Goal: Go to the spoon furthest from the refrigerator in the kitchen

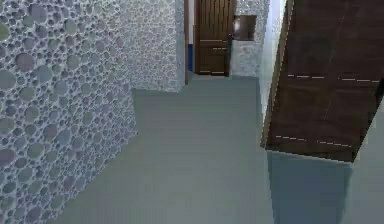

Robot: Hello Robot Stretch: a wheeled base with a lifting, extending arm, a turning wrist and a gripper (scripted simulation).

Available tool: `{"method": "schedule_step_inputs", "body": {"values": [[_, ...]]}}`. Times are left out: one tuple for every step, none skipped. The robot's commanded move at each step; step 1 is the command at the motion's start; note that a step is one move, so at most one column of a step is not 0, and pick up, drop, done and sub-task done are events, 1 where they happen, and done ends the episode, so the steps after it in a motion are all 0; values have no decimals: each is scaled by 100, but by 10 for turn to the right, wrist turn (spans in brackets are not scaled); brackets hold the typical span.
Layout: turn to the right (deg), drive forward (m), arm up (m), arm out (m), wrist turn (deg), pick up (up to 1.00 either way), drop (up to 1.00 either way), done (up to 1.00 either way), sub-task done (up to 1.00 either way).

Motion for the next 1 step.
{"method": "schedule_step_inputs", "body": {"values": [[-450,0,0,0,0,0,0,0,0]]}}
